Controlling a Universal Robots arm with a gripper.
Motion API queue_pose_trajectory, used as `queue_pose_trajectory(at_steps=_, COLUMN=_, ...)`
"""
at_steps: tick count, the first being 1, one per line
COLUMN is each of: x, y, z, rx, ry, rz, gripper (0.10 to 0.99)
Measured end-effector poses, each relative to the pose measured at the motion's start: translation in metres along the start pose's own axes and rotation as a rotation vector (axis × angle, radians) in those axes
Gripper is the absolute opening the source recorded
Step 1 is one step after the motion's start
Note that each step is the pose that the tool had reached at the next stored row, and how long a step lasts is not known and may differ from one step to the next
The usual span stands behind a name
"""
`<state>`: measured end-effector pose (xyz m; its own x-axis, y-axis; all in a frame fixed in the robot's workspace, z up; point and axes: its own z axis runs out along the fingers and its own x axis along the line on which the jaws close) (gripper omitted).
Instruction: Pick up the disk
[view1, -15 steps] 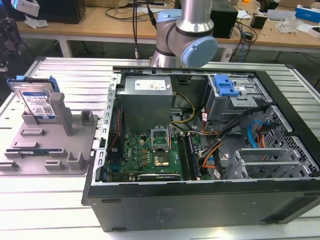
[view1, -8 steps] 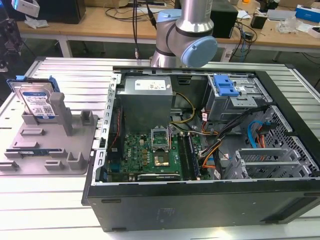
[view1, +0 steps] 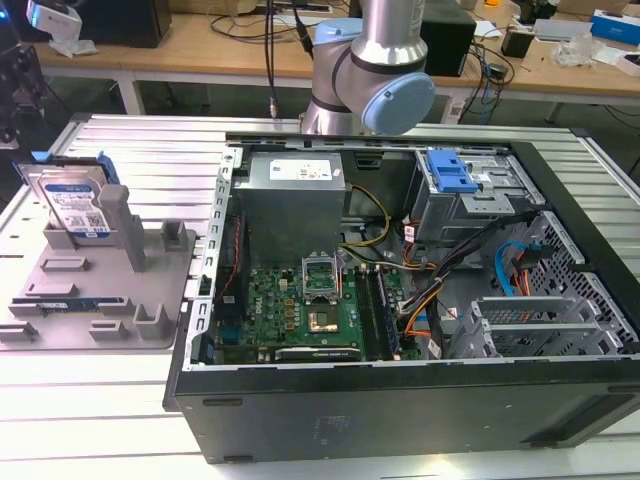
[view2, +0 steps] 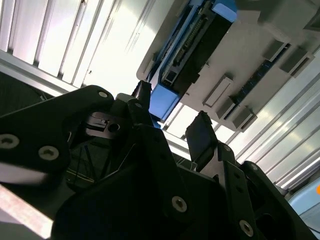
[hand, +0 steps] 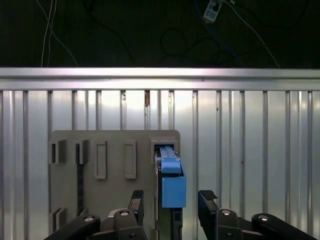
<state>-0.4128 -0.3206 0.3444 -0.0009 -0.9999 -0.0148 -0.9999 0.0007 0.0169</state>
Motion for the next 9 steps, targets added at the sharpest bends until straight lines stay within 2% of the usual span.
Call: queue_pose_trajectory(at_steps=9, x=0.0001, y=0.0003, z=0.0059, rx=0.0, ry=0.0003, rz=0.0, gripper=0.557)
